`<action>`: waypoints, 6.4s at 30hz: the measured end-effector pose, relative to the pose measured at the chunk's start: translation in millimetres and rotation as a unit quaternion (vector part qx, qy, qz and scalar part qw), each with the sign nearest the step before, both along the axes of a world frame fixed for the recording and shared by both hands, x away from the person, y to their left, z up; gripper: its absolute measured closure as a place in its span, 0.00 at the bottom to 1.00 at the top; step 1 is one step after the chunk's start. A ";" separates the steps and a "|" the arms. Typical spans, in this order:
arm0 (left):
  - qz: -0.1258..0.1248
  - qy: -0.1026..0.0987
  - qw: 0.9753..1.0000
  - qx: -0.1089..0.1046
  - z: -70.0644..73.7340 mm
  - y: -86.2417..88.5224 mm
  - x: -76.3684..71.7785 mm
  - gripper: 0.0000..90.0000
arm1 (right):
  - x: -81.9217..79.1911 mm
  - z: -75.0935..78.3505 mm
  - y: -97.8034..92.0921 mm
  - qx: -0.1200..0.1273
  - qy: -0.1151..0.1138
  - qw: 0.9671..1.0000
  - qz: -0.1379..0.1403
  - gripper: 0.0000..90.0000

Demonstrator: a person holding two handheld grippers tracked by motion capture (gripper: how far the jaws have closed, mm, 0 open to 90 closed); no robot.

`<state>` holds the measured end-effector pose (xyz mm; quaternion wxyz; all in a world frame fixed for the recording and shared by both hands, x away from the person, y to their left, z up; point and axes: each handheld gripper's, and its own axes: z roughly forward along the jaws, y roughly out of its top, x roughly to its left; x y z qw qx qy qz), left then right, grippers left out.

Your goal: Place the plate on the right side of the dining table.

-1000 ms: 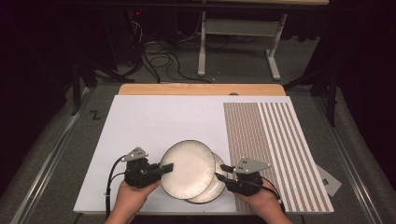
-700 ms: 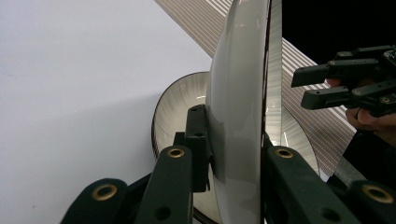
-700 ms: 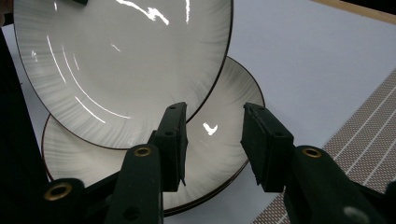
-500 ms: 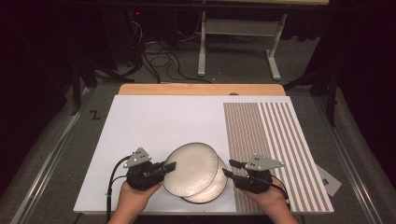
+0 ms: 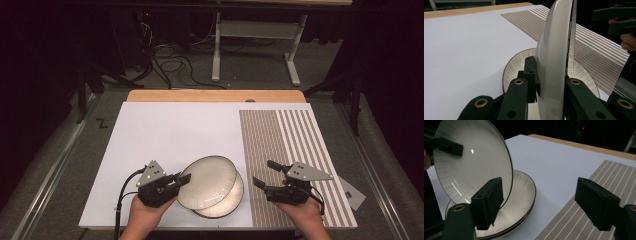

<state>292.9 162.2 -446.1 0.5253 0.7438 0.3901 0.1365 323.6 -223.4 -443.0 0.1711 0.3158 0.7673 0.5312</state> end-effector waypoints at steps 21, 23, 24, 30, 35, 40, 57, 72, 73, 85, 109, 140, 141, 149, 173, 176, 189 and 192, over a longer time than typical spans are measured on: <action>-0.011 -0.027 0.999 0.015 1.0 -4.2 -3.4 0.88 | -7.8 0.8 -18.2 0.005 -0.015 1.000 -0.009 0.00; -0.011 -0.026 1.000 0.013 0.6 -3.7 -3.0 0.88 | -7.7 0.3 -15.8 0.003 -0.019 1.000 -0.004 0.00; -0.011 -0.026 1.000 0.013 0.4 -3.4 -2.7 0.88 | -7.7 0.4 -13.8 0.004 -0.016 1.000 -0.004 0.00; -0.010 -0.023 1.000 0.012 -0.4 -2.9 -1.3 0.88 | -4.5 1.7 0.3 -0.001 -0.014 1.000 0.011 0.00; -0.011 -0.023 1.000 0.012 -0.5 -3.0 -1.1 0.88 | -1.7 -1.0 18.1 -0.017 -0.007 0.999 0.026 0.00; -0.011 -0.023 1.000 0.012 -0.5 -2.9 -1.0 0.88 | 0.3 -3.4 32.7 -0.019 -0.002 0.999 0.040 0.00; -0.015 -0.022 1.000 0.013 -0.3 -1.5 -0.7 0.88 | 11.6 -19.1 72.0 -0.005 0.043 0.997 0.070 0.12; -0.017 -0.017 1.000 0.009 -1.0 2.7 0.4 0.88 | 15.9 -36.7 90.1 -0.008 0.080 0.993 0.081 0.39; -0.017 -0.017 1.000 0.009 -1.0 2.7 0.4 0.88 | 16.9 -38.2 88.8 -0.002 0.085 0.993 0.081 0.41; -0.017 -0.017 1.000 0.010 -0.8 3.4 0.1 0.88 | 21.5 -46.7 82.4 0.006 0.120 0.990 0.075 0.65; -0.020 -0.026 0.999 0.004 3.9 6.4 -4.0 0.88 | 16.8 -28.1 68.7 0.037 0.097 0.992 0.070 0.90; -0.018 -0.028 0.999 -0.037 13.6 -4.6 -0.6 0.86 | 9.0 13.8 50.5 0.029 0.022 0.997 0.061 0.94; -0.018 -0.030 0.999 -0.037 14.7 -7.3 -0.3 0.86 | 9.7 16.1 48.2 0.028 0.021 0.997 0.062 0.94; -0.011 -0.031 0.999 -0.039 20.7 -35.0 7.7 0.86 | 16.7 28.7 25.4 0.010 0.009 0.998 0.054 0.94; -0.014 -0.011 1.000 -0.008 30.3 -117.8 41.7 0.83 | 25.4 23.5 -49.6 0.045 0.020 0.999 -0.020 0.93; -0.017 -0.014 1.000 -0.003 32.5 -127.4 45.2 0.83 | 26.4 23.9 -57.6 0.046 0.017 0.998 -0.028 0.93; -0.038 0.010 0.999 0.022 32.9 -168.5 72.0 0.81 | 31.4 22.2 -93.5 0.058 0.013 0.995 -0.076 0.92; -0.045 0.020 0.999 0.023 29.6 -179.6 80.9 0.81 | 33.9 20.1 -102.5 0.058 0.016 0.994 -0.089 0.92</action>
